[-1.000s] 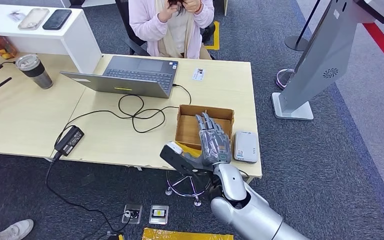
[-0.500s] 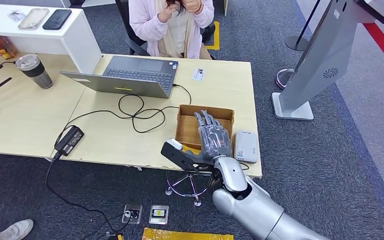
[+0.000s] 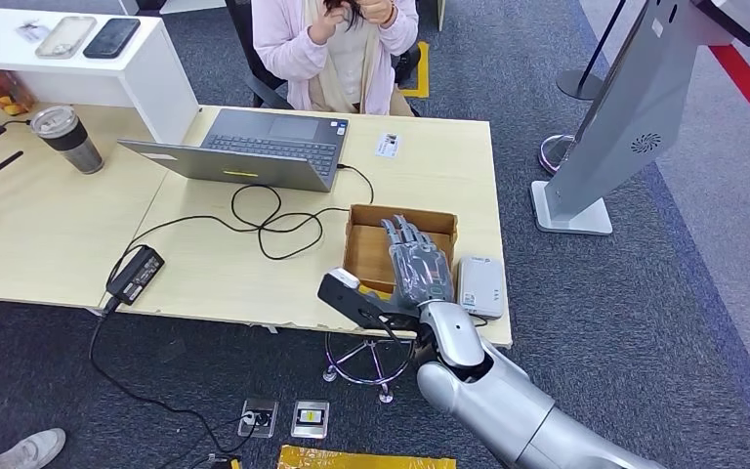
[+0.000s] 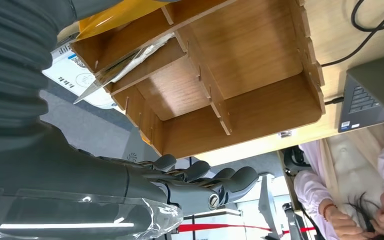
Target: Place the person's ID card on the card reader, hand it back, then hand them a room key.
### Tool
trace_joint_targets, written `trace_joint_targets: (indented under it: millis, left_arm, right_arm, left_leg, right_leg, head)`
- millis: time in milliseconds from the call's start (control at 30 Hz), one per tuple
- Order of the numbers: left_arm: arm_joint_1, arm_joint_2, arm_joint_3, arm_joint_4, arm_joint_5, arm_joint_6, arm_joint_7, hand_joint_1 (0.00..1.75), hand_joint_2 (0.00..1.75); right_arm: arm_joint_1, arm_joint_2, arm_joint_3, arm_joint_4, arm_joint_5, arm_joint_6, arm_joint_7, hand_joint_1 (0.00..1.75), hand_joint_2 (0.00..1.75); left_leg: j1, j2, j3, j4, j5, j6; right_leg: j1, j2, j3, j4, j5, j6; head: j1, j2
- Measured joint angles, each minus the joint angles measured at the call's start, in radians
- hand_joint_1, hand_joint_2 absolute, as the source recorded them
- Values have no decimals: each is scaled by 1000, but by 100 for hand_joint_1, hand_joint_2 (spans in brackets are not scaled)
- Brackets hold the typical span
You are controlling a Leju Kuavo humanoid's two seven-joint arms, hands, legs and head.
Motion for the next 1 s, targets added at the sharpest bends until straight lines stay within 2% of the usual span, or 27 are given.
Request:
trace_joint_targets:
  millis: [1000]
  left_arm:
    - [0,0,-1,0,19,4,-7,0,0]
  right_arm:
    - [-8,-27,8,67,-54,-6,28,0,175]
  left_leg:
    - [0,0,0,0,0,0]
  right_leg:
    - [0,0,0,0,0,0]
  head:
    - [0,0]
